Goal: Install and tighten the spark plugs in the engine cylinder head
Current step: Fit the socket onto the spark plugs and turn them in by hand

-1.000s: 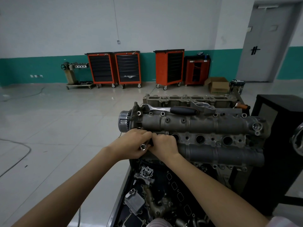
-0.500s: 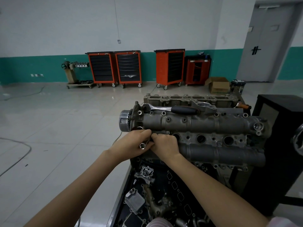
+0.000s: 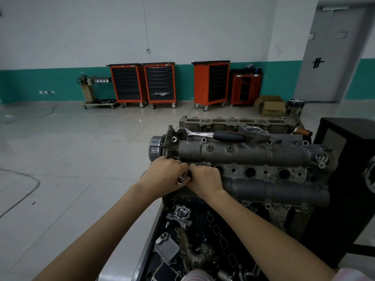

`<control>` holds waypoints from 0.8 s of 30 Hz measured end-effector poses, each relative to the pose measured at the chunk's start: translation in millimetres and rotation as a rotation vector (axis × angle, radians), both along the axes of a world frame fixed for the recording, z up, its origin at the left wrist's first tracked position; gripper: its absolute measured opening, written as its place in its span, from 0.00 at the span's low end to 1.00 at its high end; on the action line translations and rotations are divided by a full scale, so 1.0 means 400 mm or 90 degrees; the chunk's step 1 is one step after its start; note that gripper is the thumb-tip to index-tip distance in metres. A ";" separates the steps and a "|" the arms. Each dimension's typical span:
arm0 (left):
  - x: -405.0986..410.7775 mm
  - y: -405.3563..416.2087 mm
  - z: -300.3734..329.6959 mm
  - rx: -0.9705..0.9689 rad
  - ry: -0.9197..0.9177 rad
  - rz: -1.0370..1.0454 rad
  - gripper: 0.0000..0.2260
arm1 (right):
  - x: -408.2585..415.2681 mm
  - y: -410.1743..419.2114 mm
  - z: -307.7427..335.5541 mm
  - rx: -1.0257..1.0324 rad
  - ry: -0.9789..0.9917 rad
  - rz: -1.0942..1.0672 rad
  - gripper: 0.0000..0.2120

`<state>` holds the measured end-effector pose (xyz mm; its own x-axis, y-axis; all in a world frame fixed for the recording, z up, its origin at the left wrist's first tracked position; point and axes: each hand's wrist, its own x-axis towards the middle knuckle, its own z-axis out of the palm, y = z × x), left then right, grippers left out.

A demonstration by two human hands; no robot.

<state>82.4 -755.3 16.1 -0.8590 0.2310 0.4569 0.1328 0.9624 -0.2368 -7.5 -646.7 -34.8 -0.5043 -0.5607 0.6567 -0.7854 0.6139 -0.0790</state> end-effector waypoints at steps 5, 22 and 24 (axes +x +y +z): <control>-0.006 0.004 -0.001 -0.006 -0.038 0.020 0.03 | 0.000 0.003 0.010 0.051 0.016 -0.034 0.13; 0.004 0.011 -0.007 -0.007 -0.014 0.065 0.09 | 0.005 0.002 0.008 0.067 0.014 -0.044 0.10; 0.004 0.012 -0.007 -0.003 -0.015 0.079 0.14 | 0.003 0.003 0.008 0.063 0.031 -0.021 0.06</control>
<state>84.1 -750.3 13.1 -0.8919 0.1236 0.4350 0.0178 0.9708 -0.2392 -6.5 -645.7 -31.4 -0.4927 -0.6074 0.6231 -0.7663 0.6422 0.0201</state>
